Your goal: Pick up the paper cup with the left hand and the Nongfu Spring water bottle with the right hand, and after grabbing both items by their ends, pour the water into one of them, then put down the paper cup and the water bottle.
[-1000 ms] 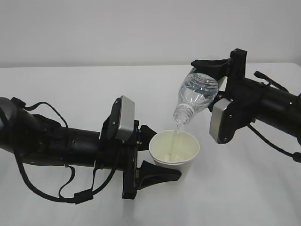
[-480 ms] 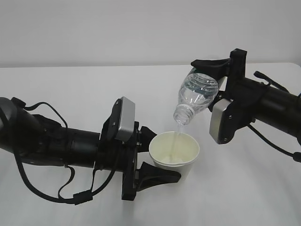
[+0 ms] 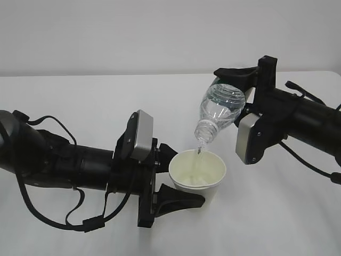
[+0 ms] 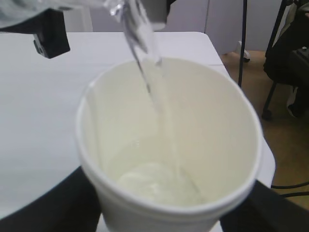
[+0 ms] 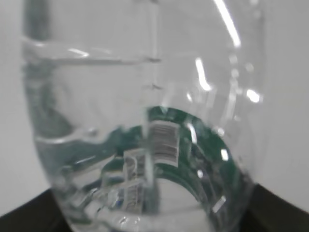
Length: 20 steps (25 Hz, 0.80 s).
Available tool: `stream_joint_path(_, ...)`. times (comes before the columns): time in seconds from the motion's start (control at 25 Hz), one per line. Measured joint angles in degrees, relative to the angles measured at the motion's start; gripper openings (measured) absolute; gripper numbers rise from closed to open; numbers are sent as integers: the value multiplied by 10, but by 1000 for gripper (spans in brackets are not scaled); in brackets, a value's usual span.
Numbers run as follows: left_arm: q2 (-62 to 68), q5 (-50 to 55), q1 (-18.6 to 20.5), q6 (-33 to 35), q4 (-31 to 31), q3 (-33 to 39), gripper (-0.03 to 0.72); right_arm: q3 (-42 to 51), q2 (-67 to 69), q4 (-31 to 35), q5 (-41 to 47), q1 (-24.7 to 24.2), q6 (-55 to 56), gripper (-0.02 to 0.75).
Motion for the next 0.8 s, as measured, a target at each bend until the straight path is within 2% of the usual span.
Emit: stream_joint_path(0.8,0,0,0,-9,15,0,483,0,0,0,0,0,-1,463)
